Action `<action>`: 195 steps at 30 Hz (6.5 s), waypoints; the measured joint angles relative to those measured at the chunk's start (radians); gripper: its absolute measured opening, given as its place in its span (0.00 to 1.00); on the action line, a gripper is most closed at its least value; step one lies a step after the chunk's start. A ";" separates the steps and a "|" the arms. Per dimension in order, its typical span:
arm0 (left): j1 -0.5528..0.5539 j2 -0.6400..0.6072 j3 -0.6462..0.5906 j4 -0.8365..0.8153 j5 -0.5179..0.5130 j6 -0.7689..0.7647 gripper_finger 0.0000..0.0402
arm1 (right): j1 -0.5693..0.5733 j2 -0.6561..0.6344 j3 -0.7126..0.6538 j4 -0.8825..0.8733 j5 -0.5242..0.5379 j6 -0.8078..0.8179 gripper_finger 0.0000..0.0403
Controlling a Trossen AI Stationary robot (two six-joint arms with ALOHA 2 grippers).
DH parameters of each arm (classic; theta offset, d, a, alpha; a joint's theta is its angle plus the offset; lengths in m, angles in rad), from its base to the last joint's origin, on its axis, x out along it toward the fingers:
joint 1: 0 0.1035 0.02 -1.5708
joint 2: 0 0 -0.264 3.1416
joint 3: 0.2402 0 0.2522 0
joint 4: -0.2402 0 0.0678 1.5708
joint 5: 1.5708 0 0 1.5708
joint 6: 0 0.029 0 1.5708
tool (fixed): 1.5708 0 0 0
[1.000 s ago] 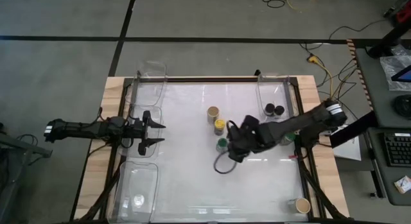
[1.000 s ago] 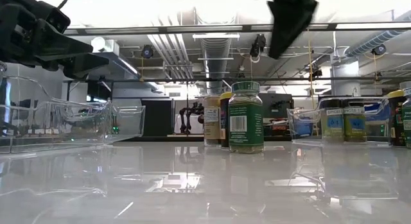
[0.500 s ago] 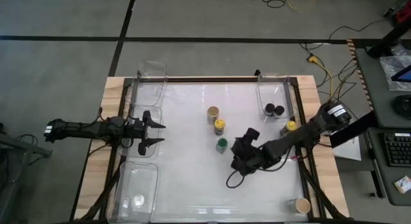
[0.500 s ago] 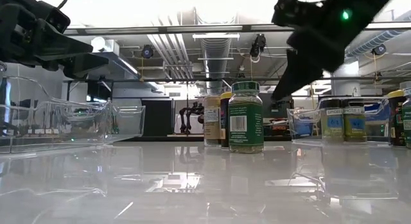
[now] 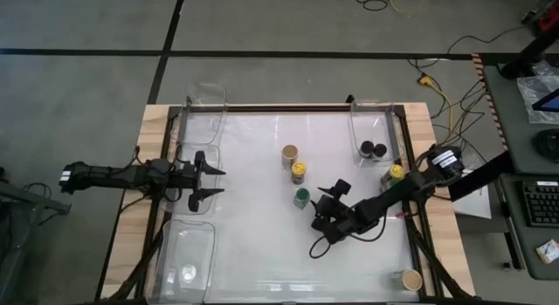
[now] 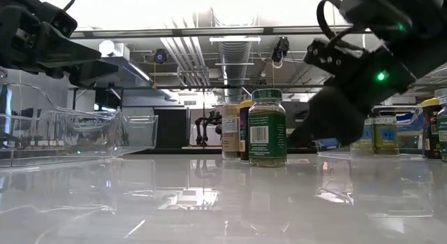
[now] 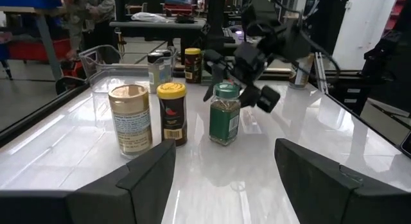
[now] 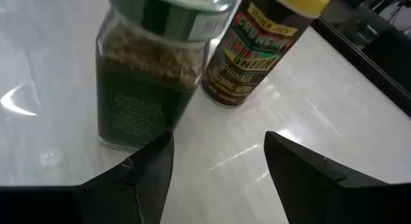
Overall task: Sort spices by type
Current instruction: Move the bottom green spice bottle to the center of the table
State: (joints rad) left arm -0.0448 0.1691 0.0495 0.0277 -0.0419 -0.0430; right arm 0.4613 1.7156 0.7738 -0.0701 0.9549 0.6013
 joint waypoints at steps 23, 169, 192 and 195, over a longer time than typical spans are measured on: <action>0.000 0.012 0.000 0.242 -0.176 -0.285 0.63 | -0.016 0.020 0.000 0.118 -0.011 -0.026 0.57; -0.155 1.482 1.063 -0.487 -0.392 -0.660 0.66 | -0.119 0.147 0.105 0.390 -0.361 -0.314 0.54; -0.074 1.539 1.115 -0.547 -0.228 -0.566 0.53 | -0.119 0.146 0.105 0.389 -0.361 -0.313 0.54; -0.070 1.544 1.126 -0.557 -0.228 -0.579 0.49 | -0.119 0.146 0.105 0.389 -0.361 -0.313 0.54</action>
State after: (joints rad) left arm -0.1153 1.7134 1.1757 -0.5289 -0.2703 -0.6221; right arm 0.3424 1.8618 0.8783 0.3187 0.5938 0.2882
